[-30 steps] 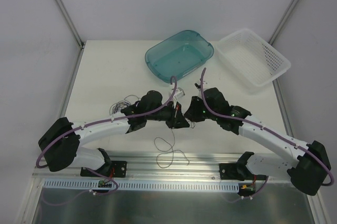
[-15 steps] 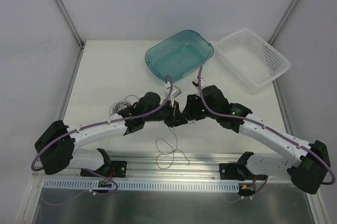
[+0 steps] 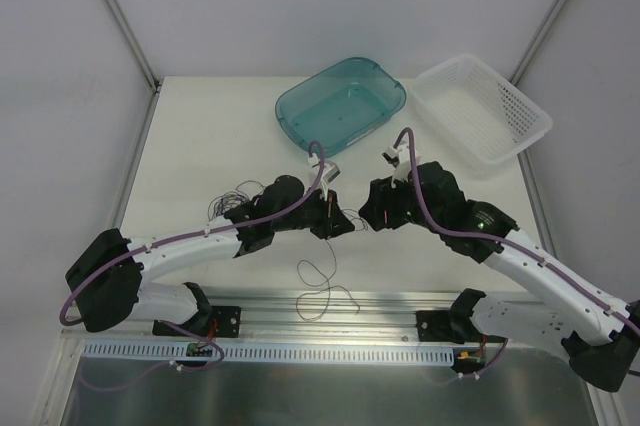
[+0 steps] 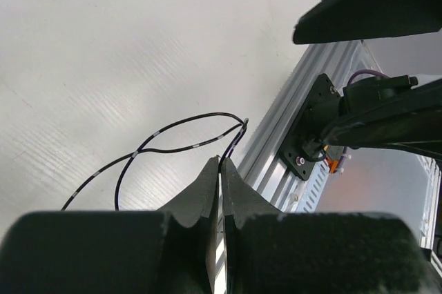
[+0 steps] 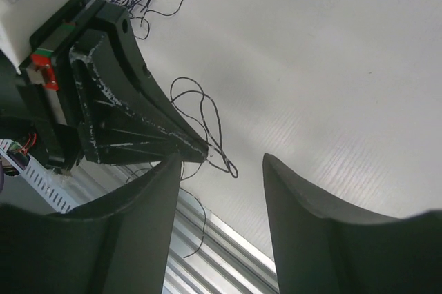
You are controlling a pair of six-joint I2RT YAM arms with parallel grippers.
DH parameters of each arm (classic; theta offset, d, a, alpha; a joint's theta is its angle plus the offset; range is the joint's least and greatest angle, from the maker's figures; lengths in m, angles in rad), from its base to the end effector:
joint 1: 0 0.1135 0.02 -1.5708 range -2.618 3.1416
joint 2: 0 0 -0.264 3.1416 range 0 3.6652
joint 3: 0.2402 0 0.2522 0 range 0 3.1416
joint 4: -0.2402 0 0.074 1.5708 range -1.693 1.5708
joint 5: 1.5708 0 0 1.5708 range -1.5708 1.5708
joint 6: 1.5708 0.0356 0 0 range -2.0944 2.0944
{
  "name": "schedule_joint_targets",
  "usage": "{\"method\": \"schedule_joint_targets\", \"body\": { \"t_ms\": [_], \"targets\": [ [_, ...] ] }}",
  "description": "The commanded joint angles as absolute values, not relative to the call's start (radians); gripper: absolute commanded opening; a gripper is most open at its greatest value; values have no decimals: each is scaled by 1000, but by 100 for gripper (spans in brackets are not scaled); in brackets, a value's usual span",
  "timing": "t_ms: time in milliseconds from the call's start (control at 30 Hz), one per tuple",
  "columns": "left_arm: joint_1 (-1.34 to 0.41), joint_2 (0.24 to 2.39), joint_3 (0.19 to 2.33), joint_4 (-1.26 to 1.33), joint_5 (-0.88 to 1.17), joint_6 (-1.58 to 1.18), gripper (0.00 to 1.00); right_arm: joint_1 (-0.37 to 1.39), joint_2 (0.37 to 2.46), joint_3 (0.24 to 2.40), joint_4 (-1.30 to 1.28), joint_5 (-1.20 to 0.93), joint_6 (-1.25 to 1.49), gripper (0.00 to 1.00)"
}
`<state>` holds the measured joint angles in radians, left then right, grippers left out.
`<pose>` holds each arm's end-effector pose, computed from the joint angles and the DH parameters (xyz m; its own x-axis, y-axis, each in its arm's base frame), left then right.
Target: Untangle the cables
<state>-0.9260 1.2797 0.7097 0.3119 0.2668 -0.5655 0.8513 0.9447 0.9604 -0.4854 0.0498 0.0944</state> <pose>0.1653 -0.2355 0.2571 -0.6247 -0.0293 -0.7803 0.6981 0.4268 -0.5749 0.1377 0.1545 0.3417 -0.3650 -0.2737 -0.8899 -0.6906 0.7206 0.0616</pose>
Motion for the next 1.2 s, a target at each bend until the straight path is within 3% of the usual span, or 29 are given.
{"method": "schedule_joint_targets", "body": {
  "t_ms": [0, 133, 567, 767, 900, 1167],
  "targets": [
    [-927, 1259, 729, 311, 248, -586, 0, 857, 914, 968, -499, 14, 43, 53],
    [-927, 1255, 733, 307, 290, -565, 0, 856, 920, 951, -483, 64, 92, 35],
    [-928, 1227, 732, 296, 328, -535, 0, 857, 1097, 982, -417, 18, 212, 34],
    [-930, 1229, 729, 296, 330, -529, 0, 856, 1095, 989, -403, 15, 209, 24],
    [-930, 1229, 729, 295, 315, -529, 0, 856, 1095, 994, -407, 8, 209, 9],
    [-928, 1227, 742, 270, 246, -557, 0, 856, 1054, 965, -400, -32, 264, 1]
  ]
}}
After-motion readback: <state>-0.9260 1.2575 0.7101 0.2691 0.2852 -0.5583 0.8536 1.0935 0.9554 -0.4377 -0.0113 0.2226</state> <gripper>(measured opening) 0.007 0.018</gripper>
